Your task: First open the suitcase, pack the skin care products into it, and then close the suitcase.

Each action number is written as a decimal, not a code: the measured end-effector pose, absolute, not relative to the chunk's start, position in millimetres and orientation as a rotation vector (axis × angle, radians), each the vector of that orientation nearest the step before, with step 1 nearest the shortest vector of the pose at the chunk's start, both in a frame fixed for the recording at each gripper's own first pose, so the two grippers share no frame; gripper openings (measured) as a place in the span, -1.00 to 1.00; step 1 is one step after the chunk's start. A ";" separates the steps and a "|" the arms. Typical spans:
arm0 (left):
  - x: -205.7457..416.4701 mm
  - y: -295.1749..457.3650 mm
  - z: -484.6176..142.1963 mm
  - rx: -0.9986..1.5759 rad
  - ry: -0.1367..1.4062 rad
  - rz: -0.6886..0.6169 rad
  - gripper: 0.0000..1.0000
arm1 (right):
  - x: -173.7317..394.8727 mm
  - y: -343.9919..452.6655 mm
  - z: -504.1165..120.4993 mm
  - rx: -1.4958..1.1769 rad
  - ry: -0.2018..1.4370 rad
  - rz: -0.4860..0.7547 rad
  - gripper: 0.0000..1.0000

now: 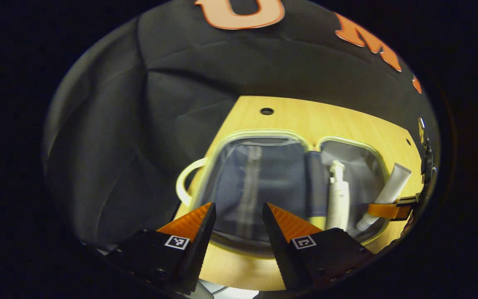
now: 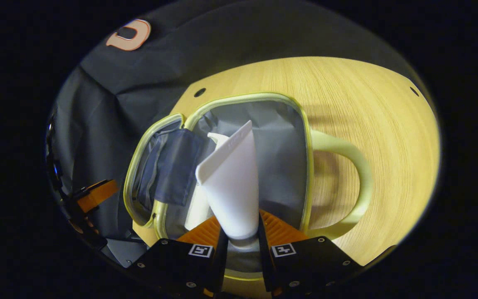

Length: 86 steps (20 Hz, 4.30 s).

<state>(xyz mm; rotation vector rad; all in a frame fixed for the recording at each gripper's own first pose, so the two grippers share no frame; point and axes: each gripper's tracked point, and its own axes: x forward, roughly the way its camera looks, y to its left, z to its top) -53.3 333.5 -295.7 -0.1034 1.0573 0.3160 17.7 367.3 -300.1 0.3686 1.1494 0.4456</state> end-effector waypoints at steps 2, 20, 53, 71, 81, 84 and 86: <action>-65.8 360.0 -302.6 -0.129 1.063 0.361 0.43 | 19.1 371.5 -304.9 0.381 1.204 0.414 -0.25; -65.6 491.8 -375.5 -0.159 1.120 0.451 0.48 | 38.0 368.3 -311.8 0.416 1.307 0.126 0.26; -0.7 446.1 -306.7 -0.459 0.854 0.256 -0.87 | 59.9 145.5 -105.3 0.367 0.450 -0.065 0.82; 24.0 267.2 -112.0 -0.250 0.584 0.062 -0.88 | 50.8 62.5 -69.5 0.126 0.237 0.027 0.87; 47.1 137.2 -94.3 -0.216 0.577 -0.098 -0.87 | 38.1 24.6 -91.1 0.126 0.263 0.047 0.89; 50.2 100.3 -101.4 -0.237 0.594 -0.137 -0.87 | 30.6 10.4 -98.4 0.137 0.260 0.037 0.89; 48.7 74.7 -112.0 -0.232 0.610 -0.174 -0.87 | 28.9 5.6 -101.8 0.148 0.268 0.037 0.89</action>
